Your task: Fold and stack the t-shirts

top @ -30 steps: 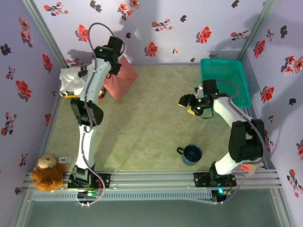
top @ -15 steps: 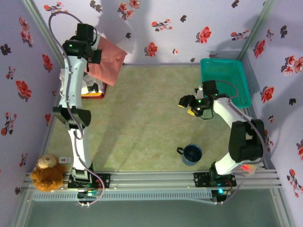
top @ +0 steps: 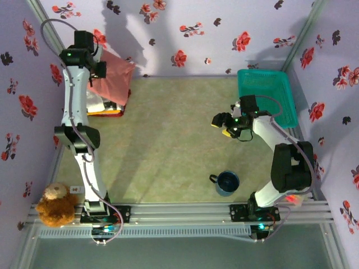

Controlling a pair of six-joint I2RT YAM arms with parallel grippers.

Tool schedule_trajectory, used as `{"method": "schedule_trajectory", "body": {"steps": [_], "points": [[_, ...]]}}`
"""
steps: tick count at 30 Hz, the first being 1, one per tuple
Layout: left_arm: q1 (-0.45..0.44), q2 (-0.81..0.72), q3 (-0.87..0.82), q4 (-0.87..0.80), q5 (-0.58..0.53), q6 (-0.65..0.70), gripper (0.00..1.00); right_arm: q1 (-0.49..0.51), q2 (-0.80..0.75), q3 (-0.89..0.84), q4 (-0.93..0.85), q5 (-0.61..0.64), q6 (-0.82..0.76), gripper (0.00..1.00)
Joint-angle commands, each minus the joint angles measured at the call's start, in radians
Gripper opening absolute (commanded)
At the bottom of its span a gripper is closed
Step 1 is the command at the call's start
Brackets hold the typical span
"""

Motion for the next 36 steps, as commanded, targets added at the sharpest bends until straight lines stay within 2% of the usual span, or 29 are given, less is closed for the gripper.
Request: {"method": "schedule_trajectory", "body": {"steps": [1,13,18,26,30,36], "points": [[0.025,-0.047,-0.028,0.014,0.026,-0.021,0.00,0.007,-0.012,0.016,0.003,0.014,0.015,0.74],[0.080,-0.026,-0.039,0.028,0.055,-0.033,0.00,0.013,-0.004,0.021,-0.017,0.022,0.007,0.74],[0.124,0.012,-0.029,-0.004,0.103,-0.014,0.00,0.019,0.008,0.035,-0.026,0.024,0.007,0.74],[0.192,0.063,-0.069,0.000,0.137,0.025,0.00,0.043,0.008,0.068,-0.138,0.045,-0.027,0.74],[0.223,0.098,-0.077,0.025,0.184,0.025,0.00,0.052,0.005,0.063,-0.160,0.050,-0.023,0.74],[0.225,0.128,-0.073,0.083,0.187,0.056,0.00,0.079,0.029,0.084,-0.167,0.063,-0.003,0.74]]}}
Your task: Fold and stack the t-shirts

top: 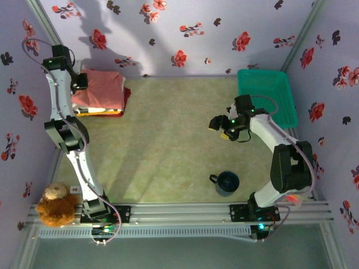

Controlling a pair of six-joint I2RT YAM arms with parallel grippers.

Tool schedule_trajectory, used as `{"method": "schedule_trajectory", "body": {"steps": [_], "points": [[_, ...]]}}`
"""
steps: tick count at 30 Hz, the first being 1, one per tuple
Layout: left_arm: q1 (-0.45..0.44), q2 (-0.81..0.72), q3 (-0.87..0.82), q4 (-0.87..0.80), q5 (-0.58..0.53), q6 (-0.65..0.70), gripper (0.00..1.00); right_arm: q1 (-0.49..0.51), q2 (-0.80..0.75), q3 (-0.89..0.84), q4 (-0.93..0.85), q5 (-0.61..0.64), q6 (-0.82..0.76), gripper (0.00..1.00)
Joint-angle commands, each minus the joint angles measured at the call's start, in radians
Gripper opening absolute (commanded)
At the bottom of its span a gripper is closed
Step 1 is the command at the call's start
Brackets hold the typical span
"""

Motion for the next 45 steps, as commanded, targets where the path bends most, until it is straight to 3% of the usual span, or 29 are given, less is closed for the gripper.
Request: {"method": "schedule_trajectory", "body": {"steps": [1,16,23,24,27,28,33,35,36,38,39,41,45], "points": [[0.001,0.010,-0.005,0.069,0.025,0.048,0.00,0.020,0.033,0.049,-0.038,0.025,0.007,0.74],[0.019,0.118,0.052,0.123,-0.002,0.095,0.00,0.073,0.118,0.170,-0.104,0.055,0.002,0.74],[0.038,0.140,0.025,0.169,-0.096,0.091,0.00,0.079,0.125,0.205,-0.135,0.062,-0.005,0.74],[0.044,0.138,0.011,0.186,-0.112,0.084,0.09,0.078,0.123,0.210,-0.139,0.064,-0.006,0.74],[0.058,0.136,-0.011,0.218,-0.128,0.083,0.60,0.080,0.120,0.217,-0.145,0.062,-0.006,0.74],[0.061,0.135,-0.014,0.222,-0.151,0.080,0.66,0.081,0.118,0.220,-0.147,0.063,-0.006,0.74],[0.059,0.094,-0.041,0.252,-0.272,0.060,0.77,0.080,0.100,0.236,-0.156,0.071,-0.013,0.74],[0.056,0.046,-0.082,0.281,-0.291,0.044,0.86,0.078,0.086,0.242,-0.160,0.084,-0.017,0.75],[0.052,0.014,-0.109,0.296,-0.295,0.036,0.98,0.078,0.080,0.242,-0.157,0.087,-0.019,0.75],[0.039,-0.052,-0.167,0.317,-0.312,0.016,0.99,0.077,0.065,0.243,-0.150,0.099,-0.027,0.77],[0.029,-0.099,-0.212,0.341,-0.311,0.011,0.99,0.076,0.054,0.241,-0.142,0.104,-0.029,0.85],[0.010,-0.200,-0.308,0.383,-0.290,-0.014,0.99,0.070,0.038,0.238,-0.125,0.107,-0.034,0.98],[-0.018,-0.455,-0.573,0.492,-0.107,-0.147,0.99,0.063,-0.014,0.218,-0.087,0.152,-0.064,0.99]]}}
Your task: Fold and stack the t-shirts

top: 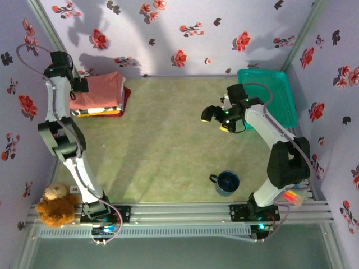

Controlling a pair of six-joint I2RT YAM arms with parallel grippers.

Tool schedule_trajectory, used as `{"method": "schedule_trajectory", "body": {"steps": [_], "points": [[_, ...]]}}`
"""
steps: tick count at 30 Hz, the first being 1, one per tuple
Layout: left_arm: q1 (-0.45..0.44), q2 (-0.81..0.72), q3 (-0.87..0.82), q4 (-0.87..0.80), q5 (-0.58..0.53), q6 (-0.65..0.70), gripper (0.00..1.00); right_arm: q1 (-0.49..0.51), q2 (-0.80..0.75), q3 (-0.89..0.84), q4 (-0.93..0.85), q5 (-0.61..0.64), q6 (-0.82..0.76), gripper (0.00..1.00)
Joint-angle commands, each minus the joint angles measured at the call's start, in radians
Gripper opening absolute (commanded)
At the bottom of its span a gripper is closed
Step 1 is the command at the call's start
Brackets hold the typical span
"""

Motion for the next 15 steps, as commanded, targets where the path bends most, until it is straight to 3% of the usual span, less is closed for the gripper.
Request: {"method": "schedule_trajectory", "body": {"steps": [1,4,9,12,13,15], "points": [[-0.029,-0.258,-0.181,0.161,0.180,-0.148,0.99,-0.008,-0.073,-0.003,0.043,0.070,-0.046,0.99],[-0.067,-0.464,-0.462,0.329,0.260,-0.217,0.99,-0.010,-0.129,-0.043,0.098,0.141,-0.072,0.99],[-0.190,-0.789,-0.988,0.745,0.243,-0.208,0.99,-0.011,-0.245,-0.196,0.281,0.318,-0.161,0.99],[-0.298,-0.945,-1.276,1.012,0.149,-0.069,0.99,-0.010,-0.344,-0.368,0.505,0.399,-0.257,0.99],[-0.336,-0.981,-1.343,1.046,0.140,0.011,0.99,-0.009,-0.377,-0.428,0.579,0.451,-0.290,0.99],[-0.381,-1.024,-1.426,1.067,0.072,0.044,0.99,-0.012,-0.423,-0.506,0.671,0.599,-0.316,0.99]]}}
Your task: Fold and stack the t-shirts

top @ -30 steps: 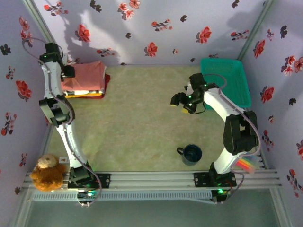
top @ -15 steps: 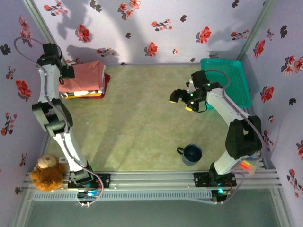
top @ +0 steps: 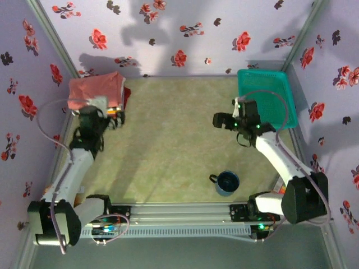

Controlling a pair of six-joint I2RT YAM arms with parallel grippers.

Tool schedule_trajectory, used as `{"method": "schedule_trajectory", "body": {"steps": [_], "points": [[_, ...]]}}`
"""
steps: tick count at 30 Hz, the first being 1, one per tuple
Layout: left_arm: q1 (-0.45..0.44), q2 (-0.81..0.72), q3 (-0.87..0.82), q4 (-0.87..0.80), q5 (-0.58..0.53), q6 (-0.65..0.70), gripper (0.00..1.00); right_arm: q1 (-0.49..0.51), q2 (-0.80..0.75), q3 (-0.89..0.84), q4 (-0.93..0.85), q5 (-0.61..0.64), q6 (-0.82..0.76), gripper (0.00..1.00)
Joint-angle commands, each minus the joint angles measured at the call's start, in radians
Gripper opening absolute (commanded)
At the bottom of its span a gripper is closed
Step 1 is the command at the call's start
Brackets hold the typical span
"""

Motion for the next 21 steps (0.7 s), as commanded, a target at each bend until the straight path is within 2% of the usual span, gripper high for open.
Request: {"method": "schedule_trajectory", "body": {"steps": [1,3,6,10,13,17,21], "points": [[-0.046,-0.068,-0.118,0.239,-0.107,0.103,0.99,-0.011,-0.064,-0.112,0.251,0.284,-0.118,0.99],[-0.046,-0.084,-0.198,0.308,-0.124,0.090,0.99,-0.040,-0.075,-0.163,0.290,0.339,-0.138,0.99],[-0.045,-0.054,-0.314,0.486,-0.163,0.069,0.99,-0.088,-0.082,-0.247,0.385,0.341,-0.163,0.99],[-0.045,0.078,-0.400,0.695,-0.191,0.076,0.99,-0.122,-0.086,-0.362,0.552,0.358,-0.169,0.99],[-0.040,0.221,-0.478,0.929,-0.269,0.056,0.99,-0.135,-0.066,-0.441,0.691,0.371,-0.164,0.99],[-0.020,0.288,-0.483,1.029,-0.294,0.081,0.99,-0.165,-0.025,-0.508,0.832,0.398,-0.168,0.99],[0.020,0.438,-0.503,1.215,-0.285,0.052,0.99,-0.211,0.032,-0.566,0.990,0.396,-0.170,0.99]]}}
